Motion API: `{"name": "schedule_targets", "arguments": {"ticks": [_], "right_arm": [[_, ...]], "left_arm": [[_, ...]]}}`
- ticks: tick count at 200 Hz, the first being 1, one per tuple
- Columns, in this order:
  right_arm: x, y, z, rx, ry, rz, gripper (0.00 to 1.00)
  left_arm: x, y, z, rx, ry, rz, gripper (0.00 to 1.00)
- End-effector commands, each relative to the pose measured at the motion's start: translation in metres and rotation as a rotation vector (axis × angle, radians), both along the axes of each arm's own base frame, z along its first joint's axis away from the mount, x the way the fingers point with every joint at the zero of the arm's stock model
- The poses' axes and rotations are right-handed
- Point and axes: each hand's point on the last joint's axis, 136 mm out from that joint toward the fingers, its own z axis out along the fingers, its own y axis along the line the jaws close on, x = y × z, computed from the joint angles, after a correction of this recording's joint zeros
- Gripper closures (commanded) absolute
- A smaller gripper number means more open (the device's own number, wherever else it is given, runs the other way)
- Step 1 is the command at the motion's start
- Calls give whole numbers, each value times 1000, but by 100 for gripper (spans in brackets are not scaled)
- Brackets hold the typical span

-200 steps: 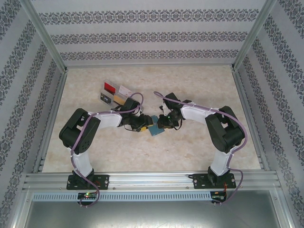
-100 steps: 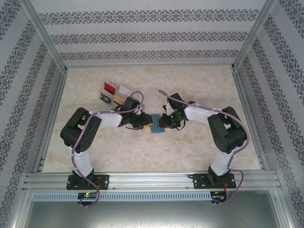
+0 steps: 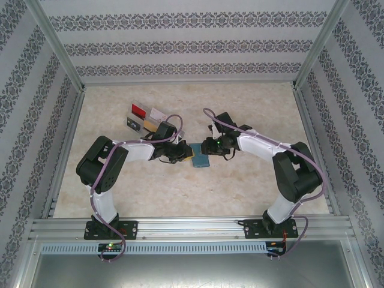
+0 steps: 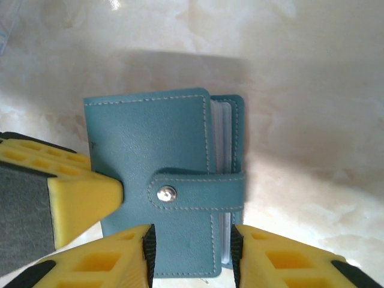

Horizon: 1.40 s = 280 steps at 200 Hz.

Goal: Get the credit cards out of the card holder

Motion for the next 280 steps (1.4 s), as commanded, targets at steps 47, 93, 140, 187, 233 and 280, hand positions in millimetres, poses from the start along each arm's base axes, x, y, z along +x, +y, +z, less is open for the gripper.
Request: {"name": "schedule_targets", "arguments": {"ticks": [47,93,140,187,233,280], "right_arm": [[13,15,-15,-109,16,7,61],[8,21,-27,-129,51,30,61],[2,12,-35,-170,75,25,62],[-5,-12,-39,-278,68,-10,69],[-7,-38,-36,-369,26,-78,73],[-4,-44,-33,-392,10,-108,75]], "left_arm": [[4,-4,17,-13,-44,-25,100],[5,-6,19,-17,-45,-29,100],[5,-3,16,-2,-35,-17,100],[6,6,10,47,-18,18,100],[4,17,1,77,3,59,100],[4,15,1,63,5,53,100]]}}
